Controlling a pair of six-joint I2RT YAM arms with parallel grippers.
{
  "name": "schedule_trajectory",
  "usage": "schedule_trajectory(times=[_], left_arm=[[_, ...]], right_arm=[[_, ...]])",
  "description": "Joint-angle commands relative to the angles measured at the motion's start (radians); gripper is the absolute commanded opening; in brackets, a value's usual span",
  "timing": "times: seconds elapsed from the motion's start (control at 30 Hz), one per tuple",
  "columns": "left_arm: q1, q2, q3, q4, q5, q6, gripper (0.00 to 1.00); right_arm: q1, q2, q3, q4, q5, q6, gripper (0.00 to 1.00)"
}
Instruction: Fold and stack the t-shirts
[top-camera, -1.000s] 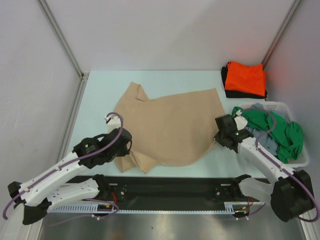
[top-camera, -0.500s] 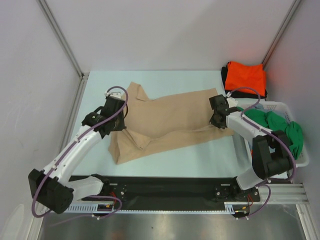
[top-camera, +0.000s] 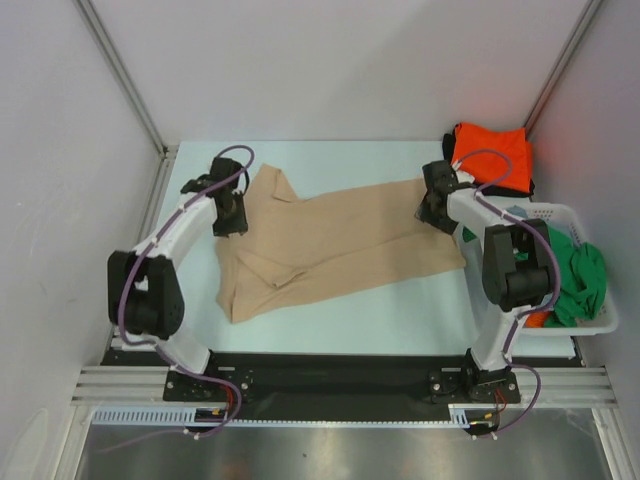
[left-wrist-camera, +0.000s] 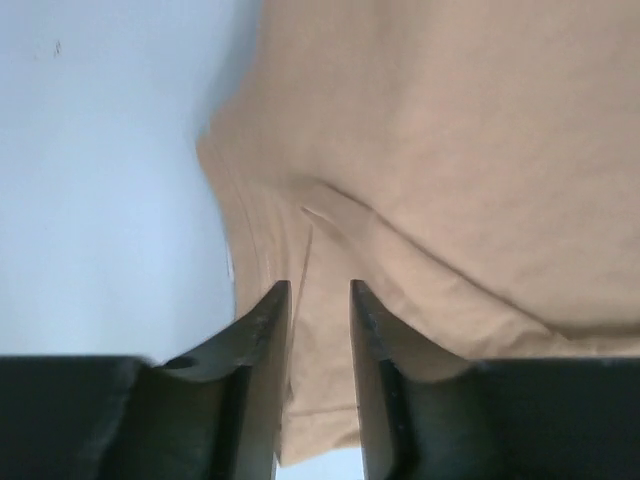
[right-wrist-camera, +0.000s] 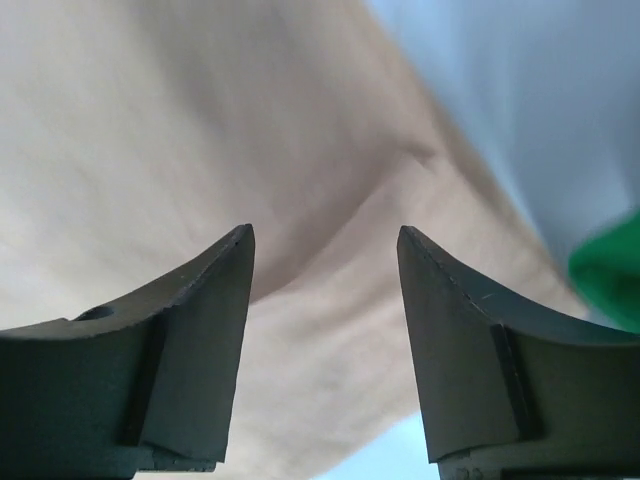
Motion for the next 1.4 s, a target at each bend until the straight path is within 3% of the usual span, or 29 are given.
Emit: schedule_trajectory(times=[0.0,0.03,0.07,0.13,0.27,0.4,0.57,0.7,0.8,1.07,1.27,1.37], left_arm=[[0.088,0.089,0.133,-0.041,0.098,-0.005,0.45],[0.094,0.080,0.140,-0.050,0.105,-0.023,0.50],[0.095,0.060,0.138,-0.046,0.103,-0.032,0.63],[0.095,-0.038,0.083,-0.028,0.120,-0.070,0.69],[0.093,-0.311,-0.131,0.060,0.187,-0.182,0.68],[0.088,-0.549,-0.457,0.114,0.248,-0.342,0.65],[0.087,-0.773,-0.668,0.108,0.241,-0.477,0.66],[0.032,-0.832,-0.796,0.117,0.215,-0.604,0.69],[-0.031,-0.810,-0.799,0.091,0.134,-0.647,0.72],[-0.044,-0.724,-0.860,0.189,0.114,-0.630,0.83],[-0.045,-0.735,-0.891,0.201,0.071,-0.637,0.84],[-0.044,-0.701,-0.889,0.215,0.031,-0.631,0.78]], right_arm=[[-0.061,0.047,0.182,-0.067,-0.008,-0.034,0.64],[-0.066,0.041,0.211,-0.100,-0.016,-0.039,0.64],[-0.065,0.022,0.218,-0.105,-0.019,-0.051,0.64],[-0.042,-0.073,0.174,-0.078,-0.036,-0.062,0.65],[0.004,-0.248,-0.039,-0.012,-0.073,-0.050,0.66],[0.033,-0.413,-0.333,0.078,-0.189,-0.004,0.66],[0.064,-0.582,-0.541,0.125,-0.264,0.050,0.66],[0.055,-0.614,-0.606,0.105,-0.260,0.048,0.70],[0.035,-0.608,-0.617,0.080,-0.240,0.045,0.74],[-0.037,-0.553,-0.621,0.134,-0.260,0.027,0.79],[-0.063,-0.449,-0.575,0.180,-0.226,0.013,0.79],[-0.080,-0.392,-0.554,0.217,-0.226,0.010,0.77]])
